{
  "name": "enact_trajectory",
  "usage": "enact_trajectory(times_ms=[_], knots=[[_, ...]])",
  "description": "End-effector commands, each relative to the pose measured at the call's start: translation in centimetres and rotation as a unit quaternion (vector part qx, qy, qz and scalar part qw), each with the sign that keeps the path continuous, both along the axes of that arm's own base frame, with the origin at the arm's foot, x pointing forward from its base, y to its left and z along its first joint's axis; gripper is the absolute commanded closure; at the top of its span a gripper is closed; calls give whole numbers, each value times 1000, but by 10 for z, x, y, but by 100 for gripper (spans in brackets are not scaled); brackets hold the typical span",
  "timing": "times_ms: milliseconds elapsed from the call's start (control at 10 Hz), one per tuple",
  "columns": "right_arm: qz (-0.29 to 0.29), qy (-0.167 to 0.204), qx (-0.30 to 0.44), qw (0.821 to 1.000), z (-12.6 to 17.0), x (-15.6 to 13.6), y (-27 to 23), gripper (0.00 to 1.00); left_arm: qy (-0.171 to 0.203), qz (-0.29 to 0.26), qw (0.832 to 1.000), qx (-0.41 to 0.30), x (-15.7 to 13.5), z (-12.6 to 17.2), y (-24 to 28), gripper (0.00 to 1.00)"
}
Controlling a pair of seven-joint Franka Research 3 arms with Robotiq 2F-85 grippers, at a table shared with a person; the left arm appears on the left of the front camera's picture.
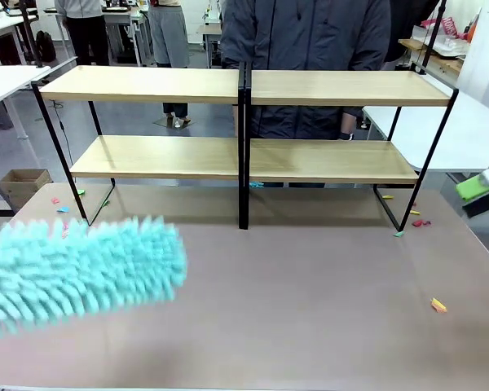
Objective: Clean the shelves.
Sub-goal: Place the Duster on the table.
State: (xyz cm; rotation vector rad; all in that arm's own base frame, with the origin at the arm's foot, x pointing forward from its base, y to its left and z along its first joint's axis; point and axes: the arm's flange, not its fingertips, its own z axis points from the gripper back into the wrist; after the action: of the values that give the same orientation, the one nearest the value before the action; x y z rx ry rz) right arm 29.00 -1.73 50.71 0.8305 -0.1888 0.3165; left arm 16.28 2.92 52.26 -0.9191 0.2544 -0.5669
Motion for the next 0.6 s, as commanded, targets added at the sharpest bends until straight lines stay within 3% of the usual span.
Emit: enact_trajectory(times_ms=[0, 100, 200, 300, 500], knots=[[16, -32, 11, 999, 20, -13, 7, 0, 53, 240, 965, 93, 42, -6, 15, 87], [0, 0, 0, 1000, 0, 0, 0, 0, 0, 0, 1000, 0, 0, 0, 0, 87], [48, -44, -44, 997, 27, -10, 11, 0, 0, 0, 1000, 0, 0, 0, 0, 87], [60, 8, -50, 997, 12, 13, 29, 0, 20, 76, 996, 39, 27, -26, 10, 87], [20, 100, 6, 995, -54, 51, 49, 0, 44, -35, 998, 3, 73, -84, 16, 87]])
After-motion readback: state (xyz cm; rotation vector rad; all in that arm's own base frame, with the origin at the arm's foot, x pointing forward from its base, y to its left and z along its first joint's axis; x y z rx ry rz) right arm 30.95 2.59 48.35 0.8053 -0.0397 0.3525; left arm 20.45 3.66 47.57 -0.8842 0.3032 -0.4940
